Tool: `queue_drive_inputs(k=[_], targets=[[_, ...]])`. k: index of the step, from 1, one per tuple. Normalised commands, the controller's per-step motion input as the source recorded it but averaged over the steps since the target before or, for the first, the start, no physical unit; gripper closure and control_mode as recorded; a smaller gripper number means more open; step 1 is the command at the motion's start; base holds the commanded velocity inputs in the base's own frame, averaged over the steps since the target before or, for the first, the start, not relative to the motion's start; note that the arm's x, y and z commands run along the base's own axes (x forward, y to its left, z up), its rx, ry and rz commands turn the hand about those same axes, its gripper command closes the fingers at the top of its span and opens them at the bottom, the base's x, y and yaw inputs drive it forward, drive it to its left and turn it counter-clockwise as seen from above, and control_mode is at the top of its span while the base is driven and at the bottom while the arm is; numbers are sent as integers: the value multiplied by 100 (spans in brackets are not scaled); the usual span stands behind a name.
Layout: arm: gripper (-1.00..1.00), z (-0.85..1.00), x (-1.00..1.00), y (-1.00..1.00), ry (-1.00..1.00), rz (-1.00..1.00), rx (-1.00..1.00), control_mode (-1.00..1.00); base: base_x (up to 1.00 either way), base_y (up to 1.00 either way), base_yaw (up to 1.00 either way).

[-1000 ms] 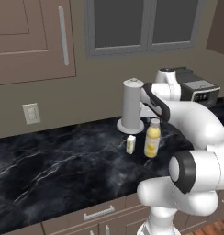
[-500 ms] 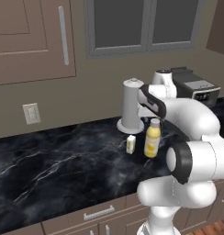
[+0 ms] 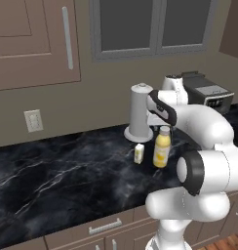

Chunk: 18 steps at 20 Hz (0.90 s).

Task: Move the drinks to the dining counter.

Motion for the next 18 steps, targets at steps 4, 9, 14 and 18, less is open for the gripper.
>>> queue_drive_inputs(k=[4,9,14,18], targets=[[-100,-3,-11,0,0,0,0,-100,0,0,0],[-100,0,-2,0,0,0,0,-100,0,0,0],[-100,0,0,0,0,0,0,-100,0,0,0],[-100,-2,0,3,0,0,0,-100,0,0,0]])
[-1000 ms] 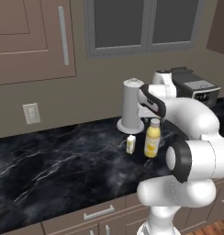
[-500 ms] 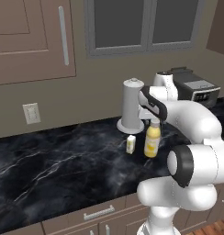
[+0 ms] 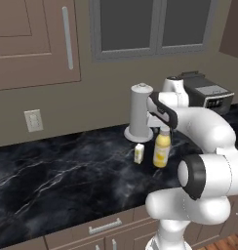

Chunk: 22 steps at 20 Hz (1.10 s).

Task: Move the drinks to the dining counter.

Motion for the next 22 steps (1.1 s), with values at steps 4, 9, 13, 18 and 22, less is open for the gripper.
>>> queue_drive_inputs(k=[4,9,13,18,22], targets=[[-100,-12,0,15,0,0,0,-100,0,0,0],[-100,-24,3,14,0,0,0,-100,0,0,0],[-100,-34,9,0,2,0,0,-100,0,0,0],[100,-47,2,-10,1,0,0,-100,0,0,0],[100,-39,-6,-21,0,0,0,-100,0,0,0]])
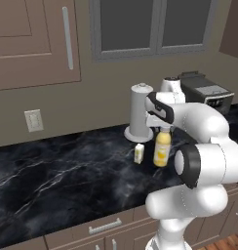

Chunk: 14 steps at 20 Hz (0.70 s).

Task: Move the drinks to the dining counter.

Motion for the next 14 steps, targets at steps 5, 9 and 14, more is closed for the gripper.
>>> queue_drive_inputs(k=[5,9,14], targets=[[100,-30,-12,-8,0,0,0,-100,0,0,0],[100,-4,-10,0,0,0,0,-100,0,0,0],[100,29,-20,13,0,-3,-1,-100,0,0,0]])
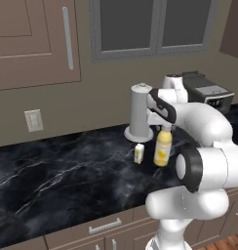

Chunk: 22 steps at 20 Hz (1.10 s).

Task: Move the drinks to the dining counter.

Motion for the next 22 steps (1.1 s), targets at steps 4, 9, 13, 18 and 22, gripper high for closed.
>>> queue_drive_inputs(k=[4,9,13,18,22], targets=[[100,69,-11,9,0,0,-7,-100,0,0,0],[100,93,-34,0,0,0,-2,-100,0,0,0],[100,69,-56,0,1,0,0,-100,0,0,0],[100,45,-55,1,0,0,1,-100,0,0,0],[100,8,-29,25,-11,0,-1,-100,0,0,0]])
